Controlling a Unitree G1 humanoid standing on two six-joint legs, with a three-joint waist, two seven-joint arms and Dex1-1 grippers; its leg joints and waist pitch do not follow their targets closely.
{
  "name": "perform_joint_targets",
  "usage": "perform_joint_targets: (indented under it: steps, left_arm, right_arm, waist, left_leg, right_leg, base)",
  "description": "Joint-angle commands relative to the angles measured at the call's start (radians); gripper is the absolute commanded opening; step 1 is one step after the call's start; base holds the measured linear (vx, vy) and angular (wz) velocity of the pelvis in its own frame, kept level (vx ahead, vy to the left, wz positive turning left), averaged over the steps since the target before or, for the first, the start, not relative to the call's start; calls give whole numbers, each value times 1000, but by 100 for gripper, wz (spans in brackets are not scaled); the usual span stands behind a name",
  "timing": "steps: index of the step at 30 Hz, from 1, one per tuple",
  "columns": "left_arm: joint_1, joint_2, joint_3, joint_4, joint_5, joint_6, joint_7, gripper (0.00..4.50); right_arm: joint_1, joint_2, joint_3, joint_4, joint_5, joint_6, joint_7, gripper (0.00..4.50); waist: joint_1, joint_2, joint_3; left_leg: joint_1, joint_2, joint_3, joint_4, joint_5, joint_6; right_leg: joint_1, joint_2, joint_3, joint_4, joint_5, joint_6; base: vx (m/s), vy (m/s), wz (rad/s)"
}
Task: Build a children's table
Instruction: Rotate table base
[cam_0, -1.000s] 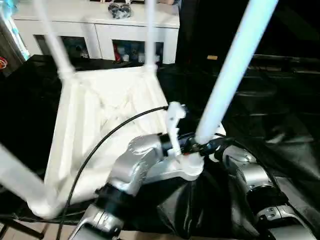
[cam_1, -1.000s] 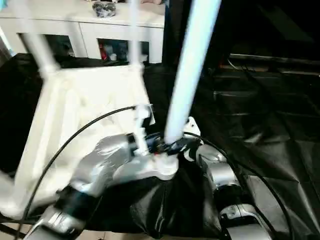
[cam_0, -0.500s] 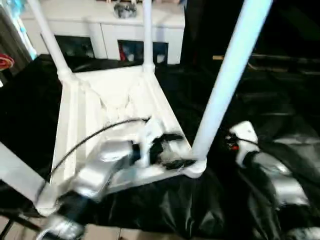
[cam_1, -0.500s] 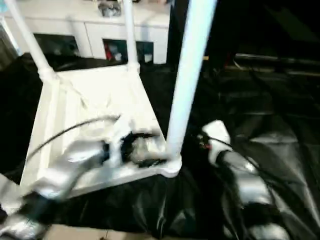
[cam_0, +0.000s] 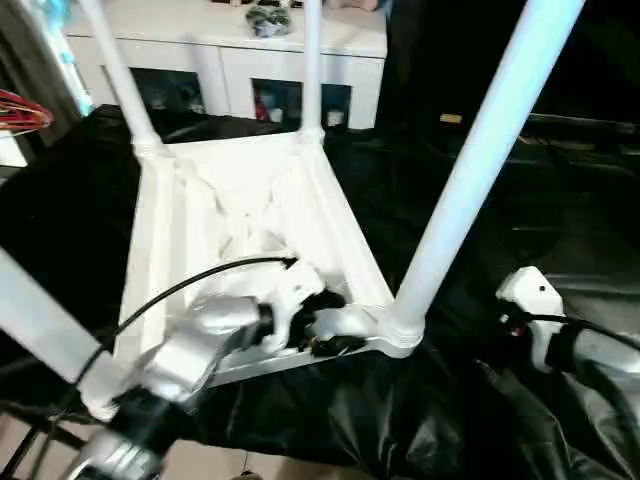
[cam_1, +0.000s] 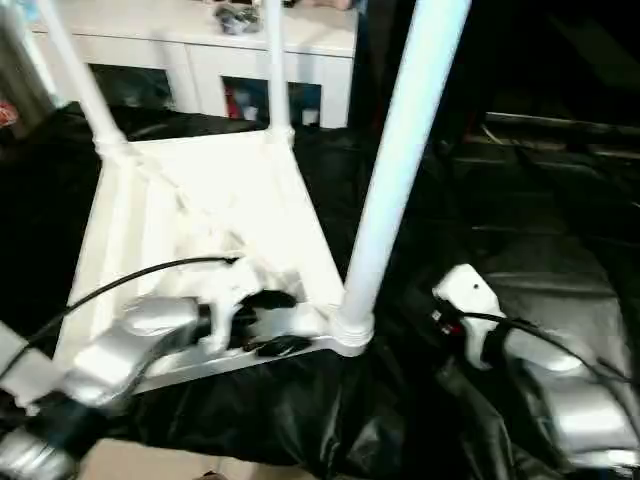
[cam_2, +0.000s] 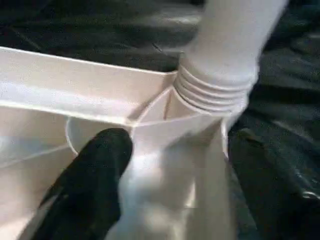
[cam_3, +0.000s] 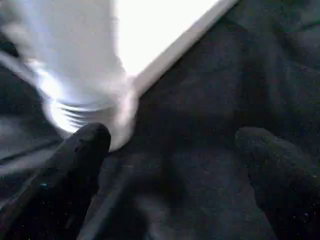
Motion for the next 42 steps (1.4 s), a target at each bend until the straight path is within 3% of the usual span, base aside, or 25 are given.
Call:
perform_joint_targets:
  steps: [1,6,9,12,13,15,19,21,23,26,31,32,36,38,39,41,42]
  left_arm:
    - [-3,-23,-36,111,39,5,24,327]
    - [-62,-73,-48,292,79,-53,6,301]
    - [-94,-95,-43,401,91,-146,-3,276]
    - [-106,-99,-28,458,99,-226,5,253]
    - [-114,-92,-26,508,124,-313,24,253]
    - [-127,-95,-12,560,135,-352,30,253]
    - [-152,-96,53,583,78,-353,-11,284]
    - [-157,-86,68,563,43,-336,-85,306]
    - [-162,-85,61,582,46,-349,-118,327]
    - [-167,-97,86,632,22,-376,-161,352]
    - [-182,-104,132,654,-4,-423,-201,391]
    - [-194,-111,177,654,-40,-421,-191,405]
    - [-173,-108,226,567,-123,-378,-262,434]
    - [-137,-87,244,427,-201,-300,-344,444]
    - [-124,-79,245,376,-224,-267,-359,444]
    - [-112,-70,246,321,-247,-230,-372,444]
    - [-82,-40,229,209,-276,-166,-386,444]
  right_arm:
    - [8,-15,5,-39,18,19,13,450]
    - [26,-9,20,-113,28,44,-1,450]
    - [41,-22,20,-129,15,43,-5,450]
    - [42,-21,14,-128,17,46,-8,450]
    - [40,-17,13,-134,19,51,-16,450]
    - [41,-14,15,-144,19,60,-32,450]
    - [47,-12,12,-162,28,70,-37,450]
    - [48,-7,6,-161,25,66,-50,450]
    - [46,-4,5,-158,21,59,-58,450]
    - [38,6,-1,-161,31,59,-72,450]
    - [33,9,-11,-160,31,54,-85,450]
    - [34,13,-11,-159,30,51,-91,450]
    - [18,29,-6,-148,27,33,-110,450]
    - [6,41,-4,-152,34,35,-115,450]
    - [4,43,-3,-153,36,35,-115,450]
    - [2,45,-1,-154,37,36,-116,450]
    - [1,48,0,-152,35,31,-118,450]
  waist:
    - [1,-11,-44]
    - [7,-11,-43]
    - [15,-11,-40]
    - [13,-13,-43]
    - [12,-13,-44]
    - [9,-16,-40]
    - [6,-15,-34]
    - [4,-19,-35]
    - [0,-15,-38]
    - [-3,-14,-36]
    - [-6,-14,-39]
    - [-6,-13,-40]
    - [-8,-10,-45]
    - [-12,-11,-48]
    - [-14,-4,-53]
    - [-12,-6,-63]
    - [-6,-4,-69]
  left_leg:
    - [19,67,-26,-85,-233,30]
    - [18,66,-28,-88,-242,24]
    - [27,67,-29,-90,-293,9]
    - [22,67,-33,-95,-296,4]
    - [20,68,-34,-95,-286,9]
    - [21,68,-32,-96,-299,8]
    - [28,68,-35,-100,-355,-10]
    - [21,69,-37,-104,-338,-10]
    - [14,67,-37,-104,-294,-2]
    - [20,68,-33,-102,-298,1]
    - [18,72,-30,-99,-254,23]
    - [18,72,-29,-98,-249,24]
    - [13,72,-28,-95,-183,48]
    - [6,72,-30,-94,-139,61]
    - [7,74,-30,-90,-114,70]
    - [8,68,-25,-72,-27,109]
    - [5,66,-24,-62,32,137]
  right_leg:
    - [13,-80,47,-97,-155,-222]
    - [13,-83,49,-103,-203,-197]
    - [6,-90,52,-116,-302,-173]
    - [8,-87,50,-115,-288,-165]
    - [9,-88,49,-113,-260,-164]
    - [7,-89,50,-117,-283,-157]
    - [-1,-92,52,-126,-396,-146]
    - [2,-95,51,-125,-398,-140]
    - [5,-93,50,-120,-340,-142]
    - [0,-93,52,-123,-332,-155]
    - [5,-91,51,-111,-202,-199]
    - [6,-90,50,-109,-186,-204]
    - [13,-90,44,-95,-58,-235]
    - [20,-89,41,-83,25,-257]
    - [21,-88,40,-74,95,-272]
    - [20,-81,40,-59,255,-296]
    - [22,-81,39,-46,368,-304]
  base:
    - [0,0,0]
    - [0,0,0]
    - [0,0,0]
    - [0,0,0]
    - [0,0,0]
    - [0,0,0]
    - [0,0,0]
    - [0,0,0]
    - [0,0,0]
    - [0,0,0]
    - [0,0,0]
    - [0,0,0]
    - [0,0,0]
    - [0,0,0]
    - [0,0,0]
    - [26,2,-2]
    - [0,0,0]
